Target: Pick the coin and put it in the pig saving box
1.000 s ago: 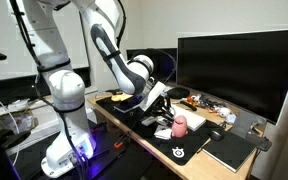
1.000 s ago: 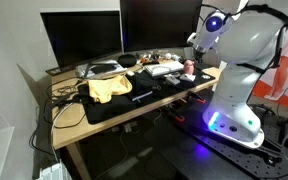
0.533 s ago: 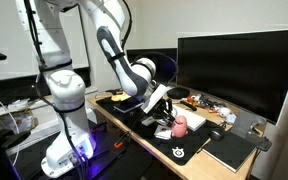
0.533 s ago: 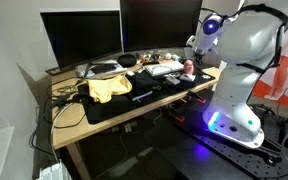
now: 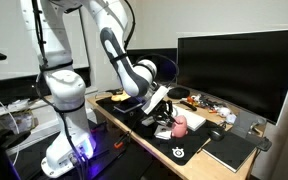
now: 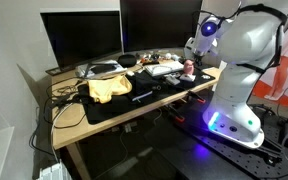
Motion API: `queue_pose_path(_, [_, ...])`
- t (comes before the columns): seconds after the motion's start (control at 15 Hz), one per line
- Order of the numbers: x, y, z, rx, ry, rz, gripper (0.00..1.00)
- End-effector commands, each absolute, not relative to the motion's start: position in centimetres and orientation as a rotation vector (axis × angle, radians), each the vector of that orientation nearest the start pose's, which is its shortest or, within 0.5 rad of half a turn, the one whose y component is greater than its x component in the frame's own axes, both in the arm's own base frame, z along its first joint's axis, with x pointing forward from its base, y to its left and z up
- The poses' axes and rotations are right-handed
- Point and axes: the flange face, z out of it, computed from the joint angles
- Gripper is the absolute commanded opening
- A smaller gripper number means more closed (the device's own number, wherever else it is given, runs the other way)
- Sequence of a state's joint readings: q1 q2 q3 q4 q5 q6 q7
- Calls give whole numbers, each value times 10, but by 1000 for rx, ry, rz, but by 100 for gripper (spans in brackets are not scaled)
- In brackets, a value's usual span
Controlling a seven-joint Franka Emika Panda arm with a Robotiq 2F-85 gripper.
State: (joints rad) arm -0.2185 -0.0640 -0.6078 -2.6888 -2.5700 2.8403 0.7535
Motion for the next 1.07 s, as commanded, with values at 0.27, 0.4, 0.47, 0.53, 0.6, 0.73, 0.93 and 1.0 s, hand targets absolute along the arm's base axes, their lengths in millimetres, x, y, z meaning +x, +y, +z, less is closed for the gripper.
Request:
queue_pose_path(0.27, [271, -234, 220, 2106, 1049, 79, 0])
queue_pose_path(0.4, [272, -235, 220, 2105, 1047, 77, 0])
queue_pose_path(0.47, [273, -236, 219, 2106, 1044, 78, 0])
queue_pose_path(0.53, [273, -237, 219, 2109, 1036, 79, 0])
queue_pose_path(0.6, [273, -238, 218, 2109, 1034, 76, 0])
queue_pose_path(0.73, [274, -239, 217, 2112, 1025, 75, 0])
queue_pose_path(0.93, [275, -241, 215, 2111, 1024, 67, 0])
queue_pose_path(1.0, [275, -242, 215, 2110, 1025, 66, 0])
